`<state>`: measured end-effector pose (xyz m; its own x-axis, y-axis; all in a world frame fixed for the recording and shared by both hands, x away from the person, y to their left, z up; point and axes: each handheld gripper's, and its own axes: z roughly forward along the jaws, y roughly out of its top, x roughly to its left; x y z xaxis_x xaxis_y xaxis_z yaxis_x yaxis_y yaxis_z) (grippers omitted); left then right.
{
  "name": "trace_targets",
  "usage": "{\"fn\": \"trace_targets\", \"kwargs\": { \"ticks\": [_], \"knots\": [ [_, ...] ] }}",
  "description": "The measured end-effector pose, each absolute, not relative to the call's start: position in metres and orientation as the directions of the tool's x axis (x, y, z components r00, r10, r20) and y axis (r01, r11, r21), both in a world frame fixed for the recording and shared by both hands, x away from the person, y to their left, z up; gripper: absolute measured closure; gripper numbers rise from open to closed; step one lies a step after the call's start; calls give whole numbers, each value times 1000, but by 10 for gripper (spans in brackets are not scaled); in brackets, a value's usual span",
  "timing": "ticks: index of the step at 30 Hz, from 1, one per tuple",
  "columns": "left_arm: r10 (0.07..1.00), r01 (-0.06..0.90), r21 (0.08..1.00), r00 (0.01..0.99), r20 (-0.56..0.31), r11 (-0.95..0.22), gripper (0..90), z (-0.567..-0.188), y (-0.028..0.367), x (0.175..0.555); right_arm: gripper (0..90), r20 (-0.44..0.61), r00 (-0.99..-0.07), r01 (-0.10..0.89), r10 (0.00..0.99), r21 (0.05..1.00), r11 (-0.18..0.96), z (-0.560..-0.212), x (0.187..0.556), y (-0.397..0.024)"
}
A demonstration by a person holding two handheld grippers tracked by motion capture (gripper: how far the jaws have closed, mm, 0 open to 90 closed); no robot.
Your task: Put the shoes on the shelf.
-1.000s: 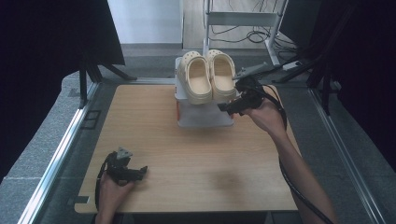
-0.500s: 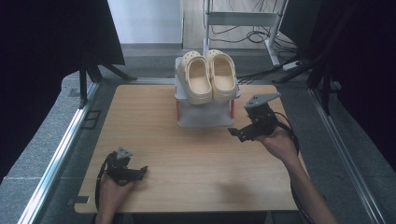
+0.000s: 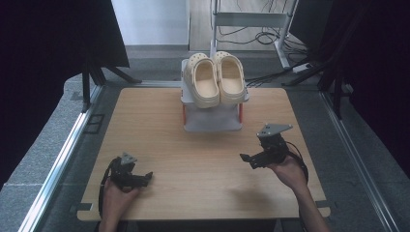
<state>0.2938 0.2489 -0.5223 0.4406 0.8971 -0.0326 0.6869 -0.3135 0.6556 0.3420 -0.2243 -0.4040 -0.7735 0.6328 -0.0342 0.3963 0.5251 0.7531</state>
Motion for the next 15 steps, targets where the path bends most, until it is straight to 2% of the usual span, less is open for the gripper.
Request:
{"fn": "trace_targets", "kwargs": {
  "ticks": [6, 15],
  "knots": [
    [898, 689, 653, 439, -30, -315, 0, -522, 249, 294, 0, -47, -775, 385, 631, 756, 529, -439, 334, -227],
    [899, 689, 653, 438, -30, -314, 0, -522, 248, 293, 0, -28, -753, 451, 658, 706, 546, -498, 330, -235]
  ]
}}
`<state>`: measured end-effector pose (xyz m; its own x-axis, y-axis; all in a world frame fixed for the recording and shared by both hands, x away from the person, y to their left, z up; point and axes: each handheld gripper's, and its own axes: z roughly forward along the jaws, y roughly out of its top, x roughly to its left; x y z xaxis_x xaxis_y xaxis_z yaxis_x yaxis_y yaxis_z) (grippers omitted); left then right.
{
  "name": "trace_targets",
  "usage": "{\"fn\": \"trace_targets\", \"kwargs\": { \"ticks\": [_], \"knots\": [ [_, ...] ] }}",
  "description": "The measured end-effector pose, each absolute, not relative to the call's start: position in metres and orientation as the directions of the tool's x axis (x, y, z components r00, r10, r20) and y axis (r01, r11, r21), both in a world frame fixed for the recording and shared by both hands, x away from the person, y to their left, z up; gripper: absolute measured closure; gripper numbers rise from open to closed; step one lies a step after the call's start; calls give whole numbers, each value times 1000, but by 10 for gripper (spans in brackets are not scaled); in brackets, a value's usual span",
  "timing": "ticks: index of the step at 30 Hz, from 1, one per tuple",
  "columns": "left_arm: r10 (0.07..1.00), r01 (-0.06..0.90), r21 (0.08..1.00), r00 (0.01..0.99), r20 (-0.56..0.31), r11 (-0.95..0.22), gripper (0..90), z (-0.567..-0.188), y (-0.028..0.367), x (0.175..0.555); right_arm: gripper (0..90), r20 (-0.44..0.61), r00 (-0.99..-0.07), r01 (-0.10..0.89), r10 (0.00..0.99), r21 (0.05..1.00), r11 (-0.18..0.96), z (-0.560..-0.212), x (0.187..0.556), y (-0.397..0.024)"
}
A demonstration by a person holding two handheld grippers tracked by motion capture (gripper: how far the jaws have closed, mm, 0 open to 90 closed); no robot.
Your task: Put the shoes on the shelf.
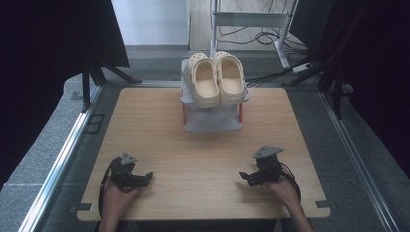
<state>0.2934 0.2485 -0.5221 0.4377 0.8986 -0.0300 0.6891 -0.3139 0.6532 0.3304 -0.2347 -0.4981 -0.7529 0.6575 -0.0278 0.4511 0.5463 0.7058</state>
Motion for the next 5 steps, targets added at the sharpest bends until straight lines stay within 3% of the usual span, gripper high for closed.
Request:
{"fn": "trace_targets", "kwargs": {
  "ticks": [5],
  "knots": [
    [899, 689, 655, 436, -32, -311, 0, -522, 248, 293, 0, 14, -734, 495, 679, 696, 520, -519, 329, -245]
  ]
}}
